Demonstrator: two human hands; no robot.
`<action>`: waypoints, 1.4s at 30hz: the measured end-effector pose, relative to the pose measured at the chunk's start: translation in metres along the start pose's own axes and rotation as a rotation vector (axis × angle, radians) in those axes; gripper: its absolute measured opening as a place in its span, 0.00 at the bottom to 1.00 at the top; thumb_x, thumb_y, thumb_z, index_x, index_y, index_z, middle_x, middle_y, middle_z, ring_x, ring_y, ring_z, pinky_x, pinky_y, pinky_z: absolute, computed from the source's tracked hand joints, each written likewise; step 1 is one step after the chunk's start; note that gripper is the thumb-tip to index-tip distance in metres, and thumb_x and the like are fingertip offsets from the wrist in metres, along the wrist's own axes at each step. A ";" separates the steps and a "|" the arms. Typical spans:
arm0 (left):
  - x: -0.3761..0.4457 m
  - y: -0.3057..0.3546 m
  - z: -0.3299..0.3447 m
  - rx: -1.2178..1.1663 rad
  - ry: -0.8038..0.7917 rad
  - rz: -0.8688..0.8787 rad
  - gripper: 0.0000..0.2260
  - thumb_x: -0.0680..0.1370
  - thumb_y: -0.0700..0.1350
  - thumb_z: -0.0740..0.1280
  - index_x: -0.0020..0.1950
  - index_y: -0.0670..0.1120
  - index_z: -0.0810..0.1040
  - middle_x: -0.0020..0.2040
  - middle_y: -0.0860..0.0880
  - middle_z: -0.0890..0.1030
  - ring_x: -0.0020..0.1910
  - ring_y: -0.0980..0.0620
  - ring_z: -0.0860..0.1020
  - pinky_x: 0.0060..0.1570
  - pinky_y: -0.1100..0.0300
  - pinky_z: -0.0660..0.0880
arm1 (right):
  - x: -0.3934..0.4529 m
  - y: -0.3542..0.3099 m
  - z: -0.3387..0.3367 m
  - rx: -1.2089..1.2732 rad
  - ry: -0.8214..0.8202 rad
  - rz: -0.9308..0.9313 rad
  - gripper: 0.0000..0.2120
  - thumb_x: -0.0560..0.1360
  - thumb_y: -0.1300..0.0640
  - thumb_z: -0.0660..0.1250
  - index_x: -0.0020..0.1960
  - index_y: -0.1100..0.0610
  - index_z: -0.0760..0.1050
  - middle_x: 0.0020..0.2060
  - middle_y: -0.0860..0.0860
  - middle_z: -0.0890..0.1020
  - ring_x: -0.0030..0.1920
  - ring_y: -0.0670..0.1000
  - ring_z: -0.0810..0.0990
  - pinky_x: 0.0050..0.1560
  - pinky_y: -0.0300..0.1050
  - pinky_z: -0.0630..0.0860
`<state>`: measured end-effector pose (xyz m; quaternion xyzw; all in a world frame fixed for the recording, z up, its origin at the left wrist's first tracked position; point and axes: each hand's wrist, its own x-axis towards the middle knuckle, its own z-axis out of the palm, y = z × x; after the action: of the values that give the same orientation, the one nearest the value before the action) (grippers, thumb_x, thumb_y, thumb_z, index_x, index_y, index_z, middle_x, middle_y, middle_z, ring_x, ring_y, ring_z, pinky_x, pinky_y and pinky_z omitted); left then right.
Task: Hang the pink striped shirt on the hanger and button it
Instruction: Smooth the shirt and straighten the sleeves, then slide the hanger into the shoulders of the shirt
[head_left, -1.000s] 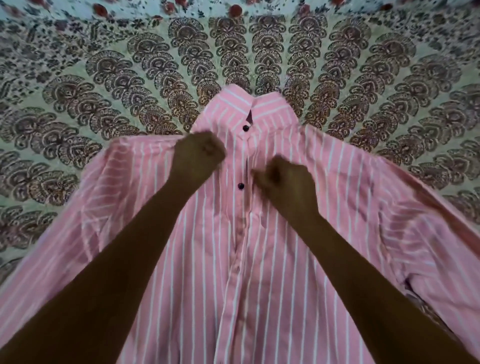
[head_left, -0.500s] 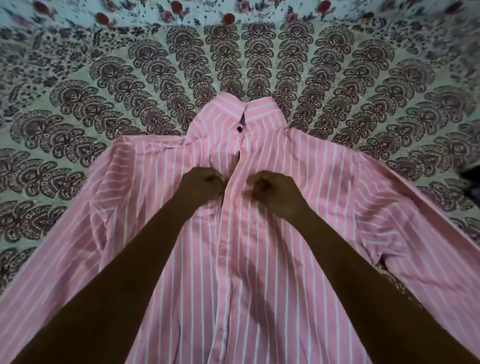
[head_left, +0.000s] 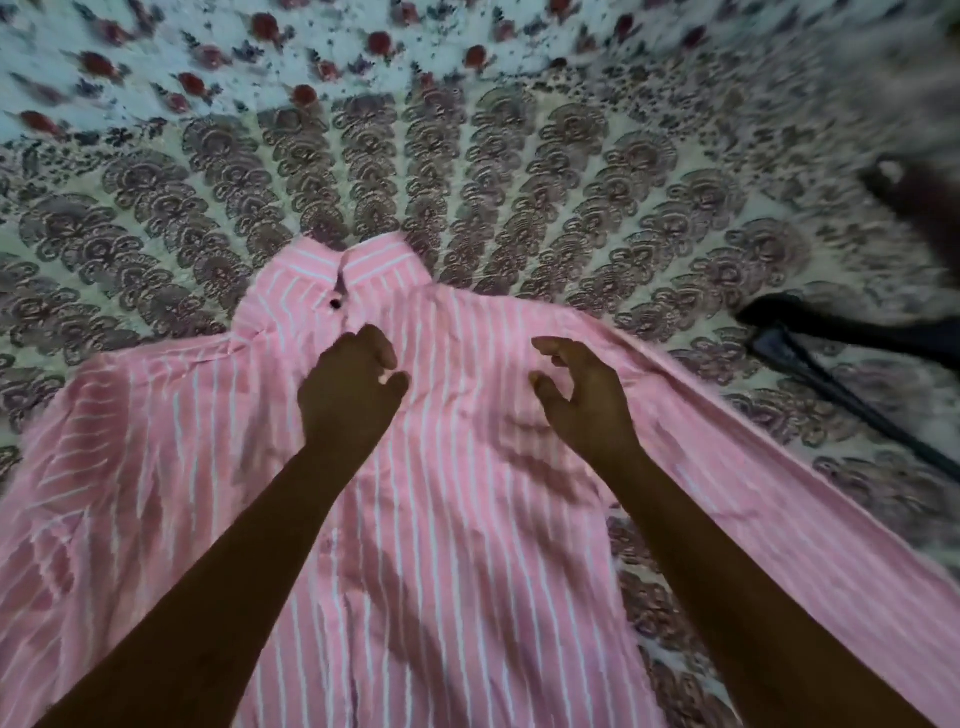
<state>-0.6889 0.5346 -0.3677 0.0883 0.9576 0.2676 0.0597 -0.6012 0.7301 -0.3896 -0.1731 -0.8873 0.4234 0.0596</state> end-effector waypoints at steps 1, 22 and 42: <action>-0.002 0.017 0.005 -0.038 -0.014 0.039 0.08 0.71 0.43 0.71 0.41 0.49 0.72 0.44 0.46 0.79 0.46 0.46 0.78 0.46 0.54 0.72 | -0.005 0.007 -0.015 -0.015 0.025 0.031 0.21 0.71 0.53 0.61 0.61 0.59 0.74 0.59 0.55 0.79 0.58 0.56 0.77 0.58 0.44 0.70; -0.038 0.348 0.239 0.216 -0.312 0.811 0.24 0.76 0.51 0.64 0.71 0.47 0.65 0.70 0.41 0.66 0.71 0.41 0.61 0.69 0.47 0.57 | -0.135 0.225 -0.234 -0.374 0.487 0.464 0.27 0.74 0.58 0.63 0.72 0.59 0.62 0.70 0.59 0.67 0.71 0.59 0.63 0.72 0.53 0.59; -0.026 0.342 0.238 0.224 -0.283 0.721 0.10 0.77 0.42 0.62 0.55 0.41 0.78 0.46 0.37 0.81 0.45 0.38 0.78 0.44 0.50 0.74 | -0.148 0.238 -0.242 -0.450 0.253 0.630 0.29 0.78 0.48 0.56 0.76 0.51 0.51 0.76 0.53 0.48 0.76 0.53 0.44 0.76 0.52 0.42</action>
<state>-0.5783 0.9370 -0.3894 0.4606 0.8708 0.1503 0.0830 -0.3410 0.9922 -0.4139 -0.4959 -0.8469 0.1918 -0.0037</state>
